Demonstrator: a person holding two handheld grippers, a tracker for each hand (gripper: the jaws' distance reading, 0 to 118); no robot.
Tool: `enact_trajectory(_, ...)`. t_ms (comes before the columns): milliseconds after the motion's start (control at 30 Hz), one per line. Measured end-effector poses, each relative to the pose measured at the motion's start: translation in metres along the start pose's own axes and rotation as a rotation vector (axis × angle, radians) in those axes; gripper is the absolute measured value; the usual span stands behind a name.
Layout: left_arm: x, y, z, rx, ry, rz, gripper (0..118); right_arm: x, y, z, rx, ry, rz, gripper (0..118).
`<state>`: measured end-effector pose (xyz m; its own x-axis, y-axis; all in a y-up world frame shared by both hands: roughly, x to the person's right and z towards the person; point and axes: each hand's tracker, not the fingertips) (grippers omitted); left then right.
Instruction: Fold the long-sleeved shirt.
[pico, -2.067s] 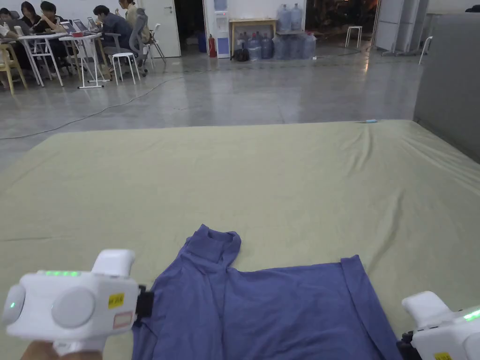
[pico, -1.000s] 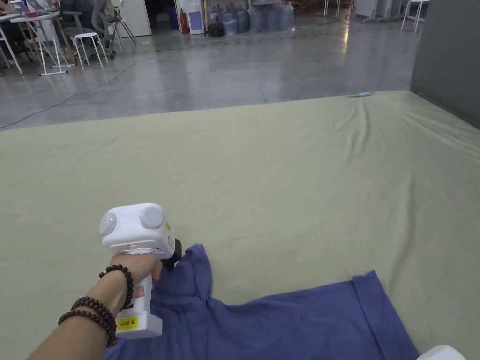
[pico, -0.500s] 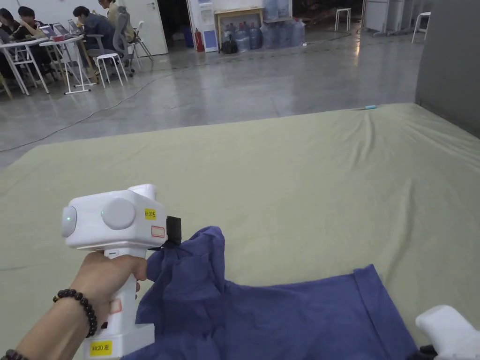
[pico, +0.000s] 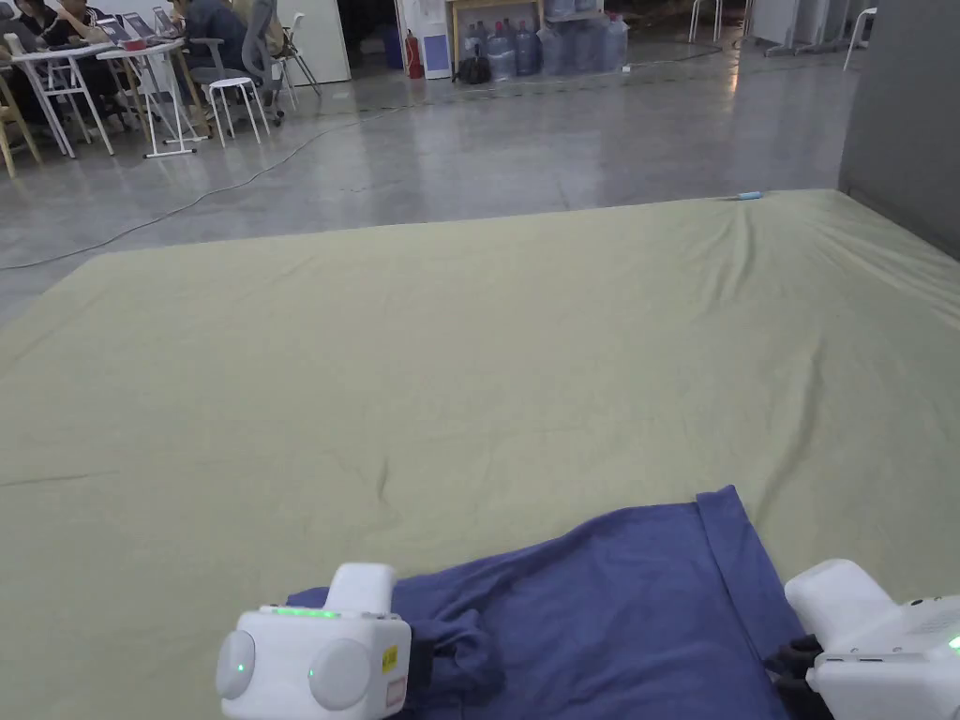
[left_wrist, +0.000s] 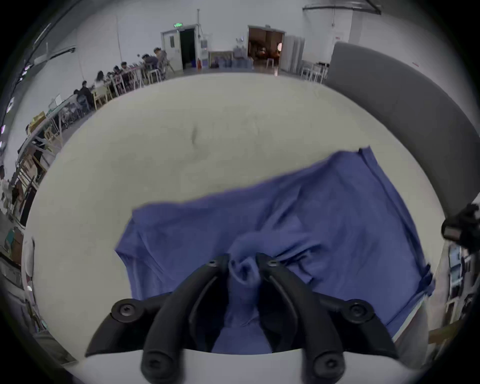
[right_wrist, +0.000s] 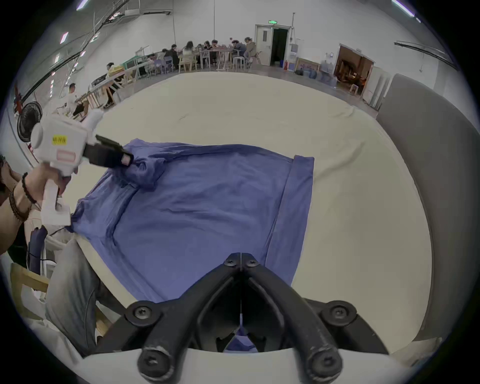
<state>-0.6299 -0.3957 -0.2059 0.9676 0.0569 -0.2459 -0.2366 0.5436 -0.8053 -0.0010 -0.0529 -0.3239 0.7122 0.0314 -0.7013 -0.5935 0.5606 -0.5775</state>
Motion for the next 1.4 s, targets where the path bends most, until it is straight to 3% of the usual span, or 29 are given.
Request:
enact_trajectory(33, 0.003, -0.003, -0.001, -0.001, -0.003, -0.001, 89, -0.001, 0.0, 0.0, 0.0, 0.002, 0.0, 0)
enact_trajectory(67, 0.002, -0.001, -0.002, 0.009, -0.007, -0.01, 101, -0.001, 0.0, 0.0, -0.001, 0.002, -0.001, 0)
enact_trajectory(167, -0.001, -0.009, 0.005, -0.072, -0.012, -0.05, 103, 0.0, -0.001, 0.0, -0.003, -0.002, -0.001, 0)
enact_trajectory(233, 0.005, -0.028, 0.014, -0.108, -0.039, 0.002, 103, 0.0, 0.0, 0.002, 0.001, -0.006, -0.009, 0)
enact_trajectory(300, 0.011, -0.018, 0.017, 0.006, -0.074, 0.066, 101, 0.0, 0.0, 0.007, 0.014, -0.008, -0.016, 0)
enact_trajectory(333, 0.009, -0.004, 0.024, 0.075, -0.081, 0.085, 93, 0.001, 0.001, 0.01, 0.023, -0.011, -0.022, 0)
enact_trajectory(367, 0.004, 0.007, 0.036, 0.132, -0.073, 0.1, 70, 0.001, 0.003, 0.012, 0.03, -0.014, -0.026, 0)
enact_trajectory(400, -0.003, 0.019, 0.051, 0.195, -0.062, 0.114, 14, -0.001, 0.004, 0.017, 0.037, -0.017, -0.03, 0)
enact_trajectory(433, -0.01, 0.024, 0.067, 0.236, -0.047, 0.134, 0, -0.002, 0.006, 0.018, 0.043, -0.018, -0.035, 0)
enact_trajectory(567, -0.017, 0.02, 0.081, 0.233, -0.074, 0.179, 0, -0.008, 0.012, 0.021, 0.052, -0.016, -0.051, 0)
enact_trajectory(700, -0.05, 0.041, 0.082, 0.233, -0.003, 0.177, 0, -0.008, 0.018, 0.012, 0.046, -0.02, -0.056, 0)
enact_trajectory(733, -0.054, 0.045, 0.072, 0.221, -0.004, 0.187, 4, -0.008, 0.02, 0.01, 0.044, -0.019, -0.055, 0)
enact_trajectory(767, -0.054, 0.045, 0.059, 0.203, -0.014, 0.203, 36, -0.008, 0.022, 0.008, 0.043, -0.017, -0.057, 0)
enact_trajectory(800, -0.052, 0.041, 0.044, 0.18, -0.026, 0.232, 91, -0.007, 0.023, 0.005, 0.041, -0.014, -0.061, 0)
enact_trajectory(833, -0.045, 0.029, 0.032, 0.138, -0.027, 0.267, 106, -0.007, 0.023, 0.002, 0.038, -0.008, -0.062, 0)
enact_trajectory(1000, -0.072, 0.0, 0.013, -0.03, 0.084, 0.289, 103, -0.007, 0.024, -0.004, 0.018, 0.003, -0.052, 0)
enact_trajectory(1033, -0.077, -0.004, 0.007, -0.07, 0.087, 0.272, 98, -0.006, 0.025, -0.006, 0.011, 0.004, -0.047, 0)
enact_trajectory(1067, -0.079, -0.012, 0.007, -0.105, 0.101, 0.273, 84, -0.003, 0.024, -0.009, 0.004, 0.002, -0.047, 0)
enact_trajectory(1100, -0.08, -0.023, 0.008, -0.138, 0.118, 0.277, 55, -0.001, 0.024, -0.013, -0.003, -0.003, -0.048, 0)
enact_trajectory(1200, -0.076, -0.04, 0.001, -0.163, 0.122, 0.286, 51, 0.008, 0.03, -0.024, -0.021, -0.013, -0.057, 0)
enact_trajectory(1233, -0.087, -0.027, 0.007, -0.109, 0.154, 0.249, 44, 0.012, 0.033, -0.029, -0.026, -0.014, -0.06, 0)
enact_trajectory(1267, -0.085, -0.025, 0.011, -0.117, 0.151, 0.236, 28, 0.016, 0.039, -0.034, -0.03, -0.012, -0.062, 0)
enact_trajectory(1300, -0.088, -0.015, 0.015, -0.108, 0.154, 0.208, 0, 0.022, 0.046, -0.041, -0.034, -0.011, -0.066, 0)
enact_trajectory(1367, -0.06, -0.029, -0.008, -0.094, 0.056, 0.28, 0, 0.037, 0.065, -0.058, -0.027, -0.047, -0.114, 0)
enact_trajectory(1400, -0.061, -0.031, 0.0, -0.101, 0.076, 0.283, 0, 0.046, 0.078, -0.067, -0.019, -0.079, -0.139, 0)
